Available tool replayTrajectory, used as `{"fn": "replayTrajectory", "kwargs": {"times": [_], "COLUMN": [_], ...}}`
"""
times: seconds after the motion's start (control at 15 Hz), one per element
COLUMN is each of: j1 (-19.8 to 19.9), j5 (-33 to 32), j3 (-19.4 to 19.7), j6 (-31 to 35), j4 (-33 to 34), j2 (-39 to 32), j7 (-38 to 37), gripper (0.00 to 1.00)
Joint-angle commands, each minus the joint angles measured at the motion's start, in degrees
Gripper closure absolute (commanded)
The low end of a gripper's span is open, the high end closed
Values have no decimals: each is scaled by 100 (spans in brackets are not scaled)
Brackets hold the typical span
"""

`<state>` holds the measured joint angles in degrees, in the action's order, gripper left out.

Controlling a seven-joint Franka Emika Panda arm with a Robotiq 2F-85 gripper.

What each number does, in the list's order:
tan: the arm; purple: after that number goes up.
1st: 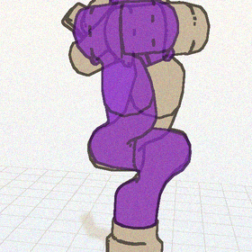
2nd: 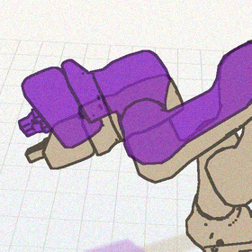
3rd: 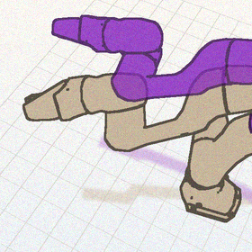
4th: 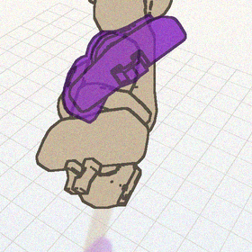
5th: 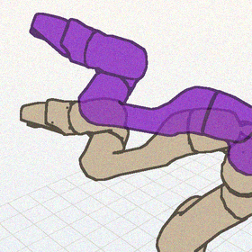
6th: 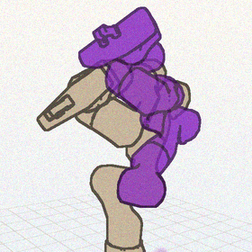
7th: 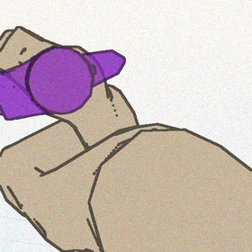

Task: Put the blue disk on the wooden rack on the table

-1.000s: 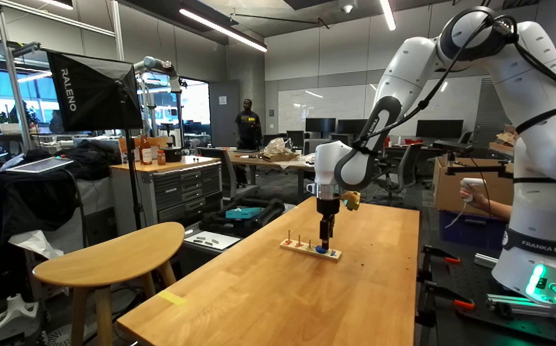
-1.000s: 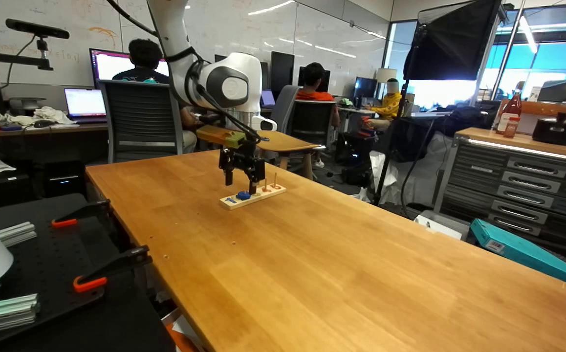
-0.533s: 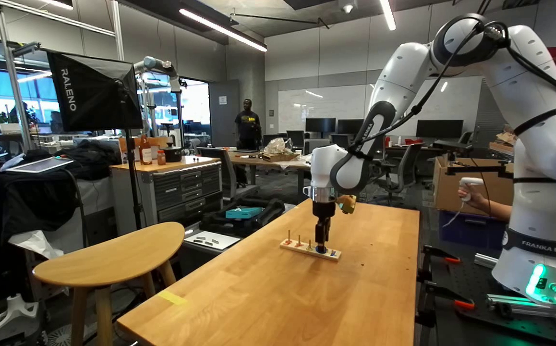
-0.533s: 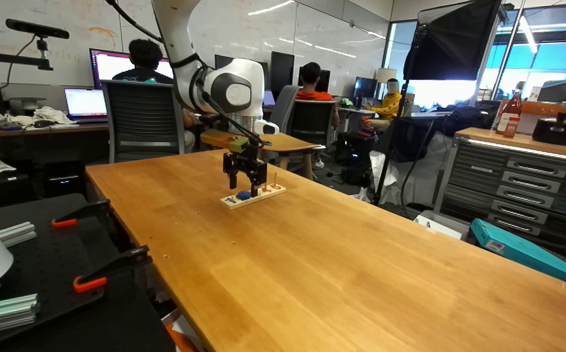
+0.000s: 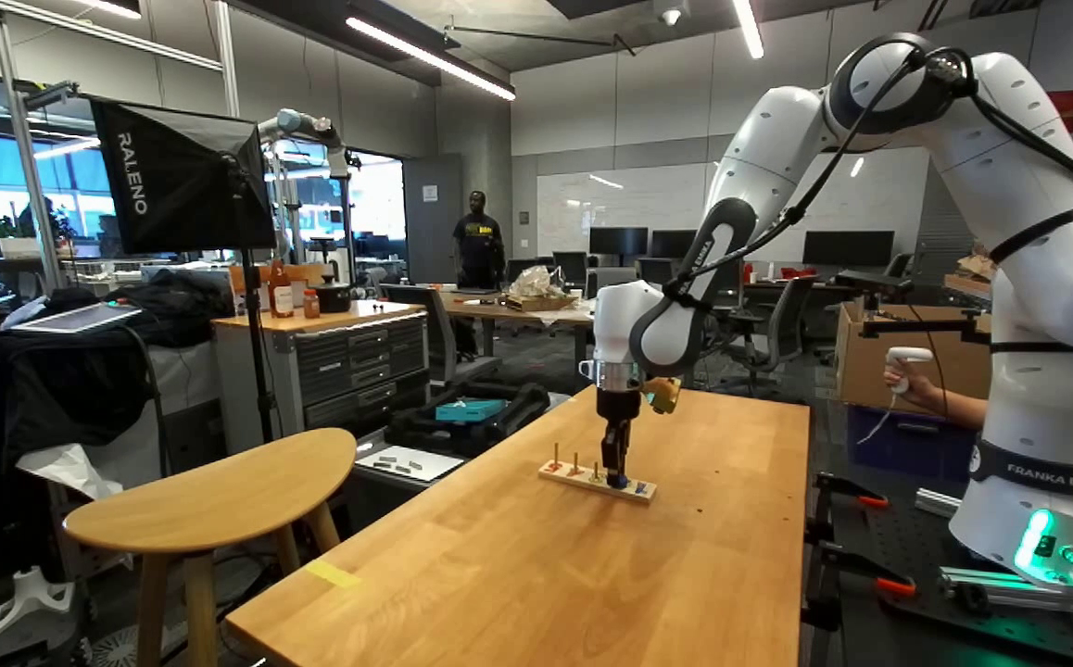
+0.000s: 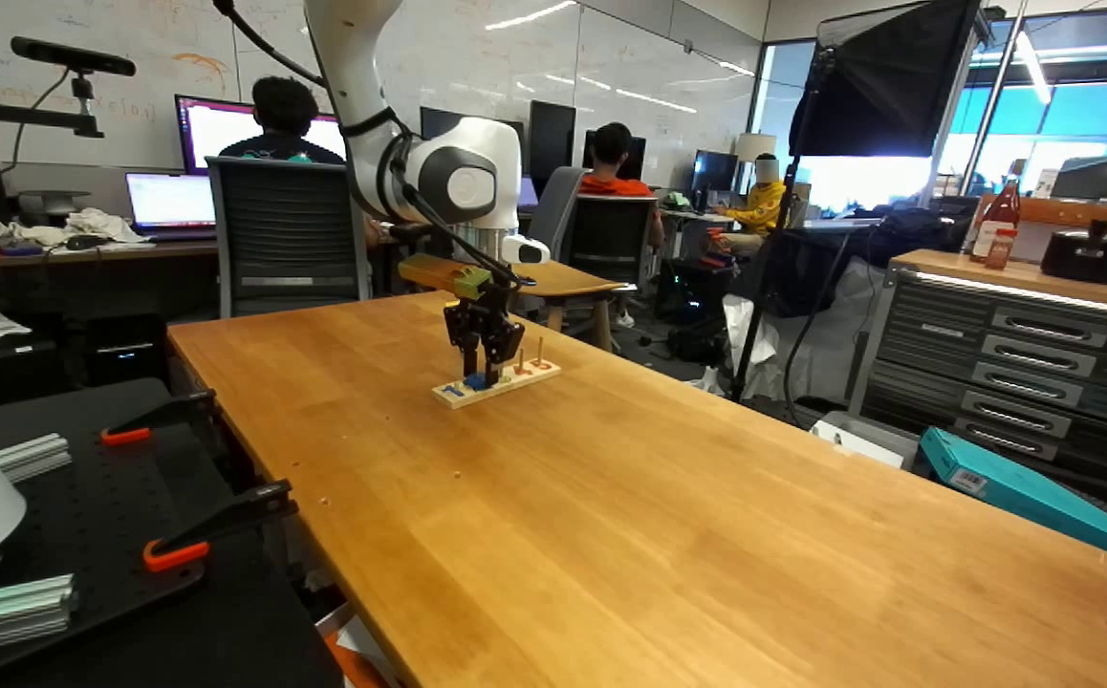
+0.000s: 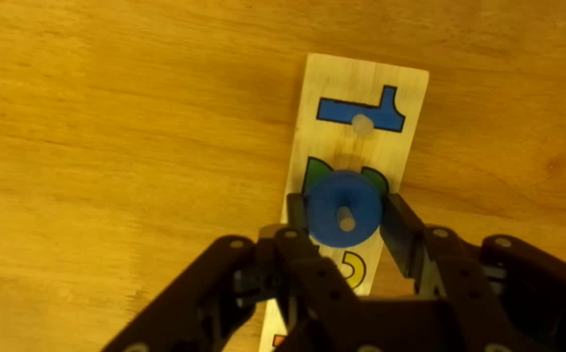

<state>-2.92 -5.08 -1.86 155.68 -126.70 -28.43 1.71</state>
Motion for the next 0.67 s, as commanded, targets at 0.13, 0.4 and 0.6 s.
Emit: {"fn": "replayTrajectory", "kwargs": {"times": [0.13, 0.4, 0.6], "j1": [42, 33, 33], "j5": [172, 241, 244], "j3": [-74, -124, -60], "j6": [-82, -196, -260], "j4": [194, 197, 277], "j2": [-24, 299, 496], "j7": [4, 5, -46], "gripper": [82, 82, 82]}}
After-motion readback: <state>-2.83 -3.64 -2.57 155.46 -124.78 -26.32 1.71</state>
